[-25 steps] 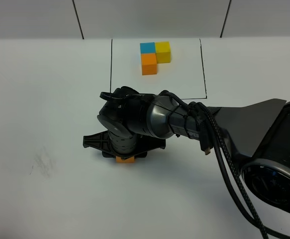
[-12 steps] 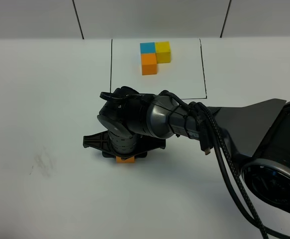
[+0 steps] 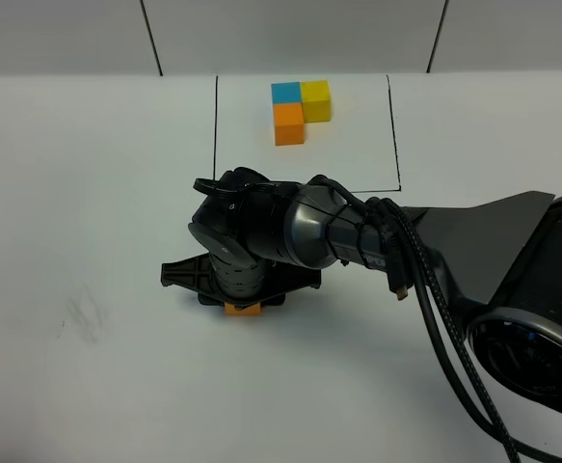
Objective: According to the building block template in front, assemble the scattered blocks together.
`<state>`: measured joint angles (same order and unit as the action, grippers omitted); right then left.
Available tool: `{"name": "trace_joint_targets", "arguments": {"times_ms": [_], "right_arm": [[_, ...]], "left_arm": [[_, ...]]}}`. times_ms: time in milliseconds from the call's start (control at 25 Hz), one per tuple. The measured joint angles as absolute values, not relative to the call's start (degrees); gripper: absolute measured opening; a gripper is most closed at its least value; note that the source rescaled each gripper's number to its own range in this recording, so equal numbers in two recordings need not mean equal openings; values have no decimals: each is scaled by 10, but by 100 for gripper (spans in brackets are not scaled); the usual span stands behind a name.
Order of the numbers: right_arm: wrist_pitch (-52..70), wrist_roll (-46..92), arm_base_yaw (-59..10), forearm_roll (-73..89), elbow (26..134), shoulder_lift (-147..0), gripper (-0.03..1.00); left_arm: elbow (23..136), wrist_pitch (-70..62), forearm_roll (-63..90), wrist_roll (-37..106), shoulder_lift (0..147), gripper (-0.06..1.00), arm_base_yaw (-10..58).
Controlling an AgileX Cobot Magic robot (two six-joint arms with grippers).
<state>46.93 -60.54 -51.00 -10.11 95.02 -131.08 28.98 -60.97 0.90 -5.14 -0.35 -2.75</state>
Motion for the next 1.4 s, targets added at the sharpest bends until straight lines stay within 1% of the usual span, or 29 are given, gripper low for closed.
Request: {"name": "trace_joint_targets", "arguments": {"times_ms": [440,520,560,760,840,880,1000,1400], "right_arm": [[471,-607,-511,-121,956,-1318,53],[471,-607,-511,-121,956,-1318,55],[469,-607,-511,-121,956,-1318,59],[459,-608,-511,-124,957,-1318,91],[458,-607,-511,-125,957,-1318,97],[458,-607,-511,-125,957,-1318,99],[458,-606,-511,-126,957,-1318,100],[467,-599,-511,-123,956,-1313,97]], "left_arm": [[290,-610,9,-51,-4,0,-28],[290,-610,9,-51,-4,0,-28],[290,-610,9,-51,-4,0,-28],[290,-610,9,-51,-4,0,-28],[290,-610,9,-51,-4,0,-28],[290,-610,9,-51,-4,0,-28],[290,-610,9,-51,-4,0,-28],[290,-610,9,-51,-4,0,-28]]}}
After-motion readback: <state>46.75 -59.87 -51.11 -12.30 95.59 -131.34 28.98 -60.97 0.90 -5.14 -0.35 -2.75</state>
